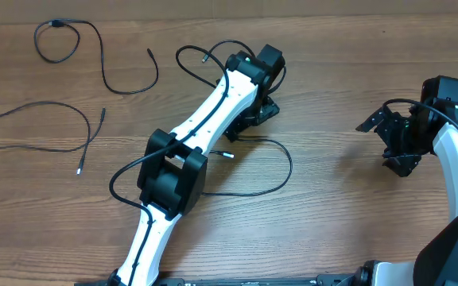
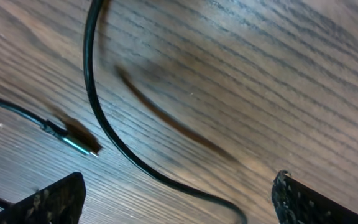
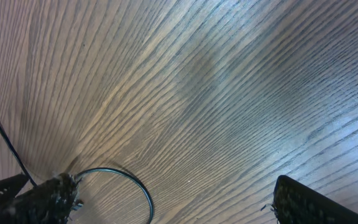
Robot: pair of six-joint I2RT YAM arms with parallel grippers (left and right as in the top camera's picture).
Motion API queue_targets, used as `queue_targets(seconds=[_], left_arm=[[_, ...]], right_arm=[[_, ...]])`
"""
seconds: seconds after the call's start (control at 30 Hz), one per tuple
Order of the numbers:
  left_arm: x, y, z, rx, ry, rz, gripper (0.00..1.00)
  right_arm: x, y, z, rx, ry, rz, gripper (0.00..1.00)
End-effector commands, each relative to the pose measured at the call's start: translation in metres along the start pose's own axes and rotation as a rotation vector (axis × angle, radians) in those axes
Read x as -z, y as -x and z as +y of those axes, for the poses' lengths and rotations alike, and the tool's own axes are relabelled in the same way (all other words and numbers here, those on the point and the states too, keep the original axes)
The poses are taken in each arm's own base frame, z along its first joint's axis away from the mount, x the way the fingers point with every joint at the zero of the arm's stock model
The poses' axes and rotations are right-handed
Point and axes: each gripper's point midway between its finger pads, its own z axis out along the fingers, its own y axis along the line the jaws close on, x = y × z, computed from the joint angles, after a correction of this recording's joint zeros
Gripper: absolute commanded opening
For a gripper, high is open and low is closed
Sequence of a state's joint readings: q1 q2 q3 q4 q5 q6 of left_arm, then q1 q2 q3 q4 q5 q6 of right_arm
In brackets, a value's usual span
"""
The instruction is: Untangle cables
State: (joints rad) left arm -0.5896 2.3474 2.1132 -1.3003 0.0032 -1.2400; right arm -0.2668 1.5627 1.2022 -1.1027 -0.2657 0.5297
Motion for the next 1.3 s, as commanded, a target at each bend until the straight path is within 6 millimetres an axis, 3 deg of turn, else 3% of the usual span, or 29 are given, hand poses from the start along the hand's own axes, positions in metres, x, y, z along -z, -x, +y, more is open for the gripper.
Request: queue_targets(seconds=[0.0,0.13,0.3,0.5,0.53,0.6,0.77,0.83,1.0,1.27], left_arm=[[-0.004,-0.008,0.004,0.178,0.02,0.018,0.94],[-0.008,-0.018,0.006,0.268,0.033,0.057,0.93],[-0.03,-0.019,0.015,0.359,0.061,0.049,0.87],[-0.056,-0.014,0.009,0.32,0.01,0.053,0.62],[-0.058,-0.016,0.009,0.305,0.007,0.06,0.51],[-0.059,-0.015,0.01,0.28,0.01,0.054,0.38],[-0.052,-0.013,0.005,0.195,-0.011,0.07,0.21],[-0.042,-0.012,0.002,0.169,-0.025,0.082,0.06],[0.012,-0.006,-0.009,0.104,-0.078,0.074,0.04],[0.165,-0.004,-0.037,-0.244,-0.401,-0.08,0.04]], right_arm=[[0.002,0.003,0.004,0.011,0.011,-0.005,1.0],[0.002,0.003,0.004,0.011,0.011,-0.005,1.0],[0.002,0.003,0.004,0.012,0.011,-0.005,1.0],[0.002,0.003,0.004,0.011,0.011,-0.005,1.0],[0.002,0.003,0.004,0.011,0.011,-0.005,1.0],[0.002,0.003,0.004,0.011,0.011,-0.005,1.0],[0.002,0.003,0.004,0.012,0.011,-0.006,1.0],[0.002,0.003,0.004,0.011,0.011,-0.005,1.0],[0.002,0.003,0.004,0.011,0.011,-0.005,1.0],[0.002,0.003,0.004,0.011,0.011,-0.005,1.0]])
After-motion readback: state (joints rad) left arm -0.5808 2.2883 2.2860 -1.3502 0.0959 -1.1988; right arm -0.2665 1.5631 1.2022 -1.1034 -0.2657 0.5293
